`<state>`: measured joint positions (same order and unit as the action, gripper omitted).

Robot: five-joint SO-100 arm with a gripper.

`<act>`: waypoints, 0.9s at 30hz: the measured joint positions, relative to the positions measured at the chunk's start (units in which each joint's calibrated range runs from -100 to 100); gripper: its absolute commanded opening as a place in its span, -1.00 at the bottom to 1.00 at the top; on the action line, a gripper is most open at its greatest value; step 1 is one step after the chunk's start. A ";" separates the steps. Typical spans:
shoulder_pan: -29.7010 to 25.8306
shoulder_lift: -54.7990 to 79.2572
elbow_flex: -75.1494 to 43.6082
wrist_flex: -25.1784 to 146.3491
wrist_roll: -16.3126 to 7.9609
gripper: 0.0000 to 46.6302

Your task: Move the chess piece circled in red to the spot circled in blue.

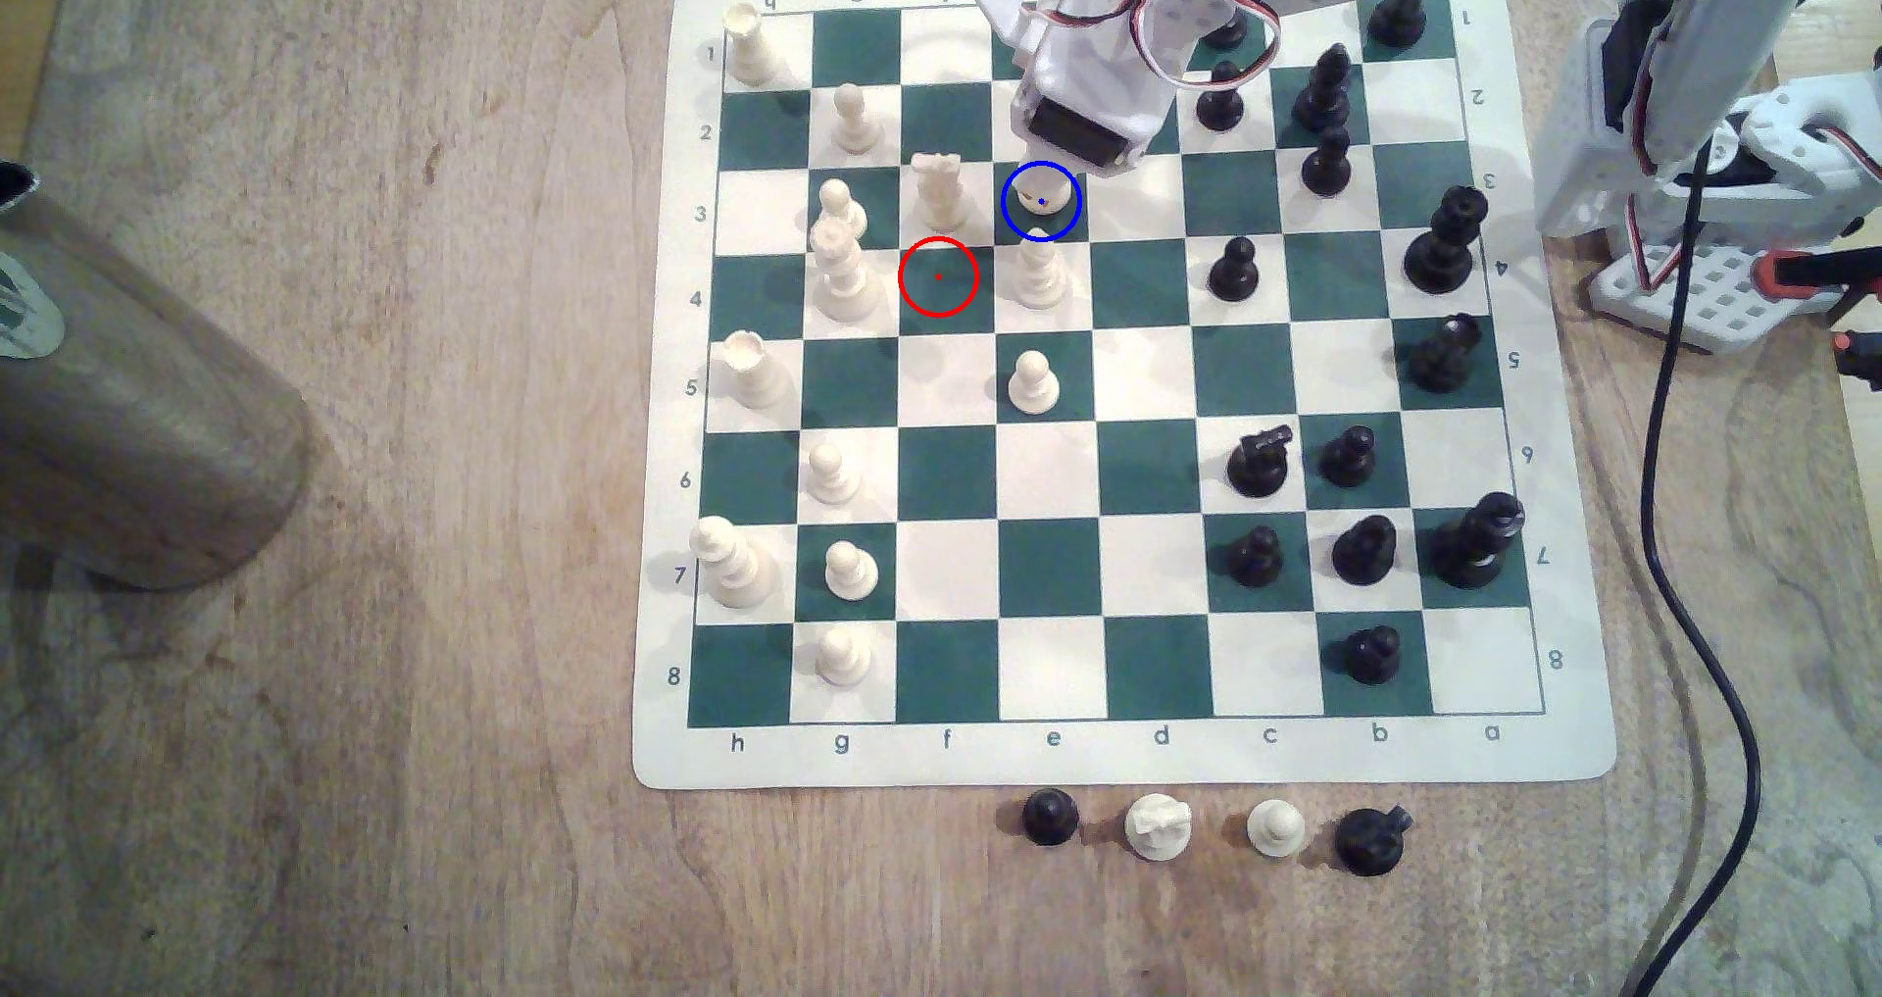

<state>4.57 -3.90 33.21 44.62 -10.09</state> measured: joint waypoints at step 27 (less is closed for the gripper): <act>-0.07 -10.05 0.09 9.72 -0.83 -0.26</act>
<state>4.50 -13.95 33.30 54.34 -10.92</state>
